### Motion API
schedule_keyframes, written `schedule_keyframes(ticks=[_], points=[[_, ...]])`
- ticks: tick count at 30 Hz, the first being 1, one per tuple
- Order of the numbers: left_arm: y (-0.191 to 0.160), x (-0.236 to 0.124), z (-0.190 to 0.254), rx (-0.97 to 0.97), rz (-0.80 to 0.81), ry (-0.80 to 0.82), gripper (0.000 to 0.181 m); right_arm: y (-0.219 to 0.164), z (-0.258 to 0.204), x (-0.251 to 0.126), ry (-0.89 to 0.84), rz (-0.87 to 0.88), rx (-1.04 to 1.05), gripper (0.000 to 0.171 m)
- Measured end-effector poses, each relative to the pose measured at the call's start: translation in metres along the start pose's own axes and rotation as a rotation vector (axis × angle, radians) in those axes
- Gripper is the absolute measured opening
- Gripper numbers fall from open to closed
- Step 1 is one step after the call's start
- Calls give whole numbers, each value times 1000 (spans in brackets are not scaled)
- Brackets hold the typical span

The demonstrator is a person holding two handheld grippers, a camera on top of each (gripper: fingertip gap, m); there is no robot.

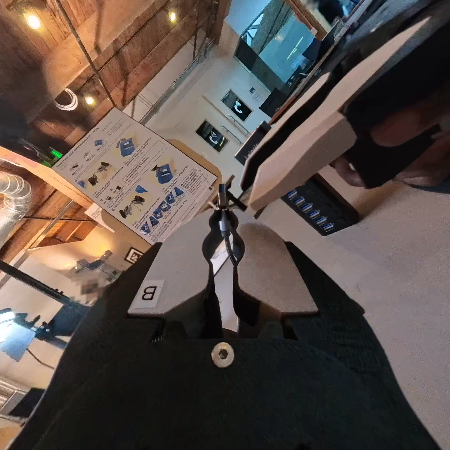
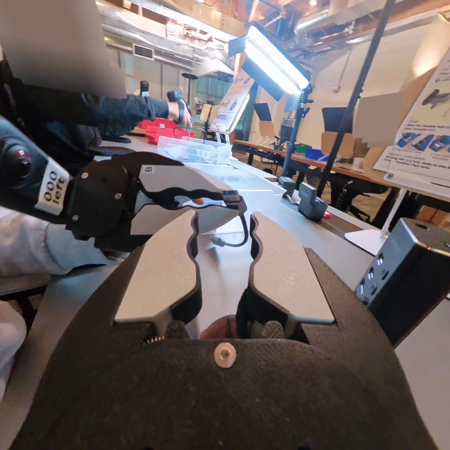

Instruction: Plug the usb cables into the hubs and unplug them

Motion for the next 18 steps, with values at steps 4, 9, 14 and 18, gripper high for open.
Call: schedule_keyframes(ticks=[4, 9, 14, 18], points=[[-1, 2, 7, 56, -13, -15, 9, -4, 2, 4, -74, -22, 11, 37], [-1, 5, 13, 53, -18, -51, 9, -2, 0, 5, -123, -34, -86, 32], [-2, 6, 17, 82, -28, -58, 9, -5, -1, 6, -105, -59, -67, 25], [-1, 6, 17, 74, -24, -60, 9, -5, 2, 5, -124, -74, -75, 17]])
Point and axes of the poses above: each gripper's, where its closed fingertips meet, x out along the fingers, y out of its top, z = x × y across the jaws, the point moved 7 cm from there along -x, back along the fingers, and after that the axes turned 3 degrees about -z, right-handed, at the moved point
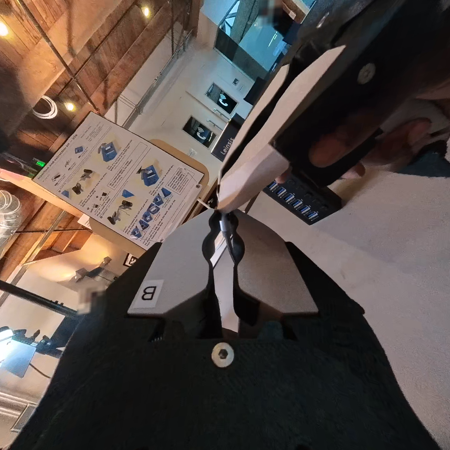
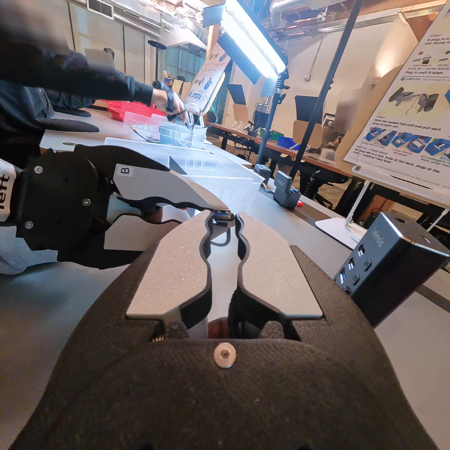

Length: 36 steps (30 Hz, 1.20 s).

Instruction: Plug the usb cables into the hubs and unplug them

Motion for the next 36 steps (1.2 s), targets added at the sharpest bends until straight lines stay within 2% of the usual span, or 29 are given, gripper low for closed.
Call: schedule_keyframes(ticks=[6, 13, 17, 26, 36], points=[[0, 0, 1, -5, 11, -3, 9, 0, 1, -1, 15, 4, 13, 16], [-6, 4, 0, -174, -3, -102, 18, -1, 6, -2, 101, 21, 159, 16], [-7, 4, 0, -239, 8, -147, 10, -3, 8, -2, 161, 23, 242, 16], [-10, 5, 3, -229, -9, -165, 10, -6, 7, 0, 144, -12, 141, 15], [-13, 4, 4, -174, -38, -150, 9, -12, 8, 2, 169, 15, 166, 15]])
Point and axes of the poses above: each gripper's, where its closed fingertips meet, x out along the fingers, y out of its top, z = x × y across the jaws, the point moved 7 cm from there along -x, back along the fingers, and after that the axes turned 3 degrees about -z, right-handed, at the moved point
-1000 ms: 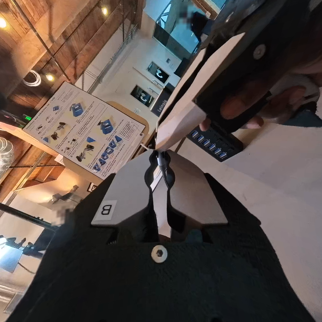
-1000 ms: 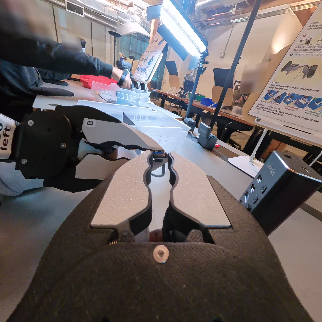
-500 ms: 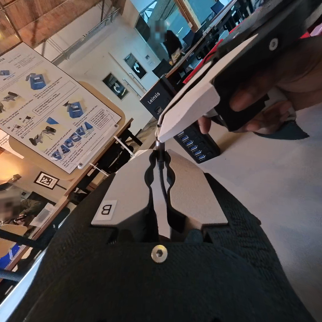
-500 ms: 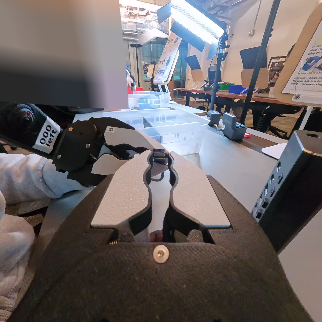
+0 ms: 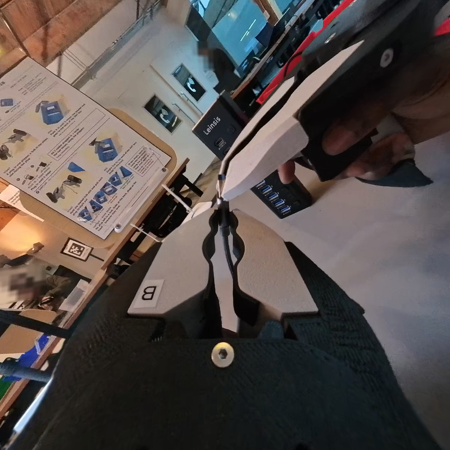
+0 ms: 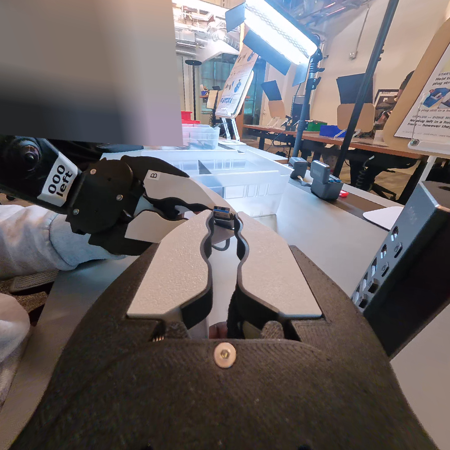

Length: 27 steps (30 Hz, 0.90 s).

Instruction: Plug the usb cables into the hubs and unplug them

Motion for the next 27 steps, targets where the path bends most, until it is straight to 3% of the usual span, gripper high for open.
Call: schedule_keyframes(ticks=[5, 8, 16, 20, 22, 27], points=[[0, -1, 0, -7, 11, -2, 9, 0, -1, 0, -5, 6, -29, 15], [1, -2, -3, -109, 60, -62, 9, 3, -3, -2, 8, 26, -60, 15], [1, -6, 1, -407, 177, -457, 9, 17, -5, -15, 129, 28, -153, 30], [-1, -7, 8, -441, 157, -591, 9, 8, -7, -17, 235, -136, -193, 28], [-3, -7, 12, -439, 137, -645, 9, 2, -8, -17, 235, -204, -260, 18], [-9, -6, 16, -394, 71, -657, 10, -5, -13, -15, 238, -304, -304, 10]])
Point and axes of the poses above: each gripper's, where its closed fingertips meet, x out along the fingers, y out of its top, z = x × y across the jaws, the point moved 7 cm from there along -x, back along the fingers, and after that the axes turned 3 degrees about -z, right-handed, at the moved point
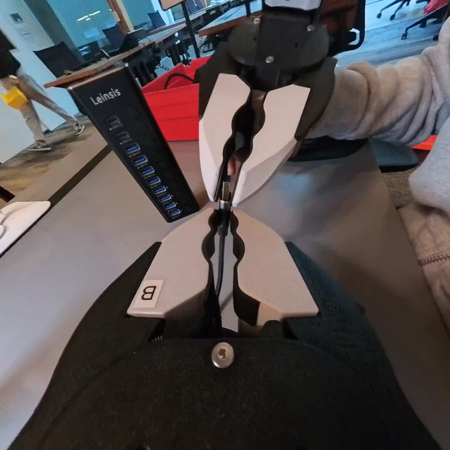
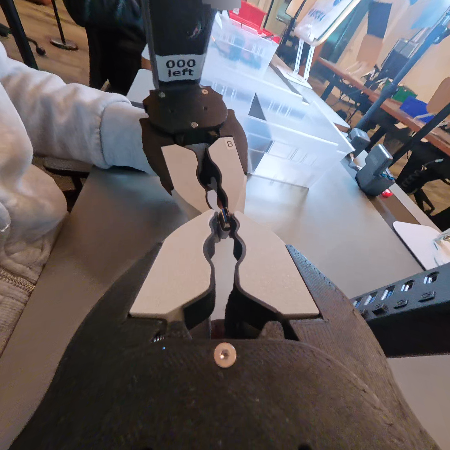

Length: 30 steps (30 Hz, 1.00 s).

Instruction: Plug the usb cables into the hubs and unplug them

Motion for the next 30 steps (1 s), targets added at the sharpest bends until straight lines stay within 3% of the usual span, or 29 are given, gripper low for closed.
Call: schedule_keyframes(ticks=[2, 4, 7, 9, 12, 13, 14, 15, 18, 20, 22, 26, 30], points=[[2, -2, -5, 1, 30, 66, 16, 2, 6, 0, -42, 21, 63, 8], [7, -7, -13, 41, 77, 235, 27, 3, 18, -2, -138, 68, 200, 8], [13, -15, -18, 186, 101, 481, 43, 6, 34, -4, -167, 267, 588, 8], [15, -10, -13, 295, 67, 544, 46, 2, 39, -4, -138, 369, 795, 8], [12, 0, -10, 328, -3, 580, 43, -3, 39, -1, -48, 467, 1006, 7], [11, 1, -12, 327, -21, 597, 34, -4, 38, 0, -7, 484, 1059, 8], [10, 0, -13, 325, -28, 603, 12, -6, 36, 2, 28, 488, 1101, 7], [10, -1, -14, 317, -25, 589, 11, -7, 36, 3, 46, 490, 1121, 7], [11, -8, -16, 223, 18, 489, 9, -2, 36, 0, 108, 458, 1009, 10], [8, -12, -15, 175, 22, 349, 8, 6, 35, -7, 149, 376, 800, 40], [4, -14, -15, 126, -7, 270, 8, 10, 31, -15, 126, 238, 543, 52], [-2, -14, -11, 116, -67, 142, 8, 9, 15, -19, -45, 50, 53, 41], [-5, -9, -4, 142, -104, 68, 8, -1, 1, -2, -8, -56, -26, 37]])
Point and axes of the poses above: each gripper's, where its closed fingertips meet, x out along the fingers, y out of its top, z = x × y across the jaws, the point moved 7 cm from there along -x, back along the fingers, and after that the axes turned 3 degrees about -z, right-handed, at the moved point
